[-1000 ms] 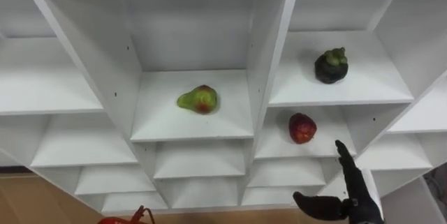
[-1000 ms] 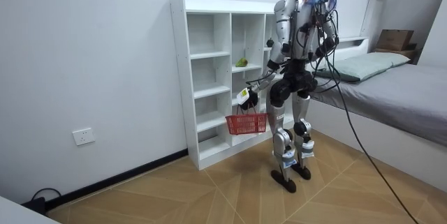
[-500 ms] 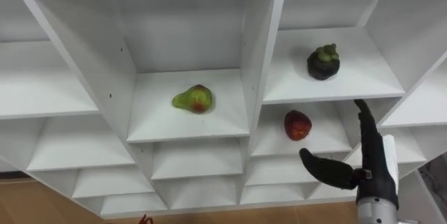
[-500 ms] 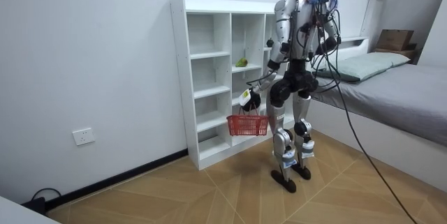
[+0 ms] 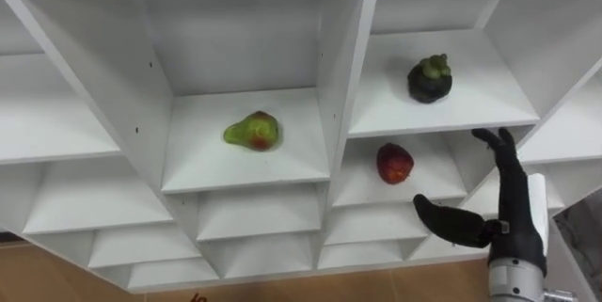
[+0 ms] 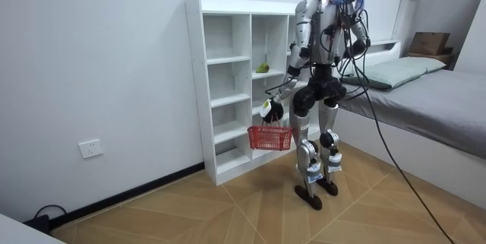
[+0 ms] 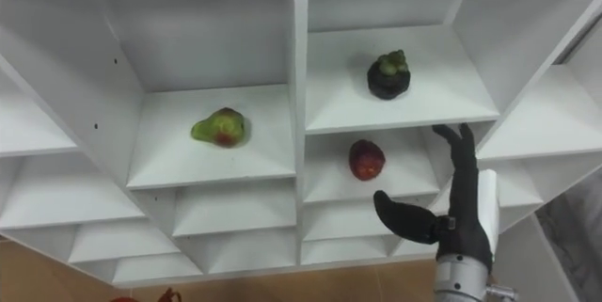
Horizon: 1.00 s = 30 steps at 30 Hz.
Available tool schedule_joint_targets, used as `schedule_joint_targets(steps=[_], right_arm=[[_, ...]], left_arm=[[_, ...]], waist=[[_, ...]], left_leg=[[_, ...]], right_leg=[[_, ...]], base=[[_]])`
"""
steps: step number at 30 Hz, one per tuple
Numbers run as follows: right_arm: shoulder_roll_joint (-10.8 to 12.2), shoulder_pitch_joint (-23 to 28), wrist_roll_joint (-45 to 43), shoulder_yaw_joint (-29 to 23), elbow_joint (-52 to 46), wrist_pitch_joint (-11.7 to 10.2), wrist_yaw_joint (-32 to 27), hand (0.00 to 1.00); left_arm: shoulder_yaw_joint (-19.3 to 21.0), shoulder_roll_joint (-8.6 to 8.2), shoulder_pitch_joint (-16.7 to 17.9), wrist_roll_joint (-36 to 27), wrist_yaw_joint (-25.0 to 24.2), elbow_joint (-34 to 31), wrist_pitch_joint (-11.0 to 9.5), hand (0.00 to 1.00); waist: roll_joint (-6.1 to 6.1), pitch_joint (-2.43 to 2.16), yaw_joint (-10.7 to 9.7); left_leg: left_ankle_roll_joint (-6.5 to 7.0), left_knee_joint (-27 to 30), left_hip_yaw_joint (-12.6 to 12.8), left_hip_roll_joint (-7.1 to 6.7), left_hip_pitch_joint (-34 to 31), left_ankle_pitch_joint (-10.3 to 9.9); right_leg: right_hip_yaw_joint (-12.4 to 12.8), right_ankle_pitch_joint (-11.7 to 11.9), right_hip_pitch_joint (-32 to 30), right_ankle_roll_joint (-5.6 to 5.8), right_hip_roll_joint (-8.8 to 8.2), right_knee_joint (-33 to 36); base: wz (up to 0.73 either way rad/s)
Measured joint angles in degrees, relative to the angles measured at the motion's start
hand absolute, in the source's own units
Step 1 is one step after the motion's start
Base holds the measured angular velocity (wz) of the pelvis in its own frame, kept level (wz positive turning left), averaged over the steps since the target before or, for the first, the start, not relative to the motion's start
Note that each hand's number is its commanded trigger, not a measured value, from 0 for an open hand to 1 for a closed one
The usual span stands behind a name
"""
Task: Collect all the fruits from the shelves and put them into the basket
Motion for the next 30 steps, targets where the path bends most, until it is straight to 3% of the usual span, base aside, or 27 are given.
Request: schedule_joint_targets(steps=[6,8,13,24,30], right_arm=[[-1.60,-0.26,-0.01,-0.73,-1.43,2.30,-0.14,0.00],[-1.72,-1.13,1.16,-1.18,-1.43,2.84,-0.02,0.00],[-1.79,-3.04,2.01,-2.30,-1.43,4.53,-0.02,0.00],[-1.78,-3.24,1.60,-3.92,-3.08,6.00,-0.14,0.00],[-1.78,-3.25,1.35,-3.87,-3.09,6.02,0.20,0.00]], left_arm=[[0.11,0.24,-0.33,0.75,-0.67,-0.07,0.92,1.00],[0.25,0.62,-0.95,1.02,-1.50,-0.07,0.91,1.00],[1.38,0.65,-1.20,2.41,-2.39,-0.07,0.91,1.00],[2.60,0.66,-0.54,2.73,-2.02,-0.05,0.93,1.00],[2.43,0.65,-0.69,2.68,-2.77,-0.76,0.92,1.00]], waist=[[-0.17,0.14,1.05],[-0.65,0.53,1.13],[-1.45,0.84,1.16],[-0.93,0.47,1.12],[-0.23,0.03,1.15]], left_leg=[[-0.01,0.31,0.15,0.17,-0.51,0.01],[-0.03,0.75,0.07,0.16,-0.98,0.02],[-0.14,0.77,0.04,0.21,-1.81,0.09],[-0.26,0.86,0.15,0.38,-1.76,0.16],[-0.44,1.00,0.14,0.42,-1.70,0.29]], right_leg=[[-0.22,-0.01,-0.85,-0.01,-0.06,0.92],[-0.63,0.05,-1.04,-0.10,-0.16,0.92],[-0.82,0.13,-2.28,-0.22,0.11,1.87],[-2.41,0.16,-2.29,-0.27,-0.22,1.82],[-2.46,0.24,-2.17,-0.39,-0.25,1.82]], base=[[-0.01],[0.04],[0.00],[0.00],[0.00]])
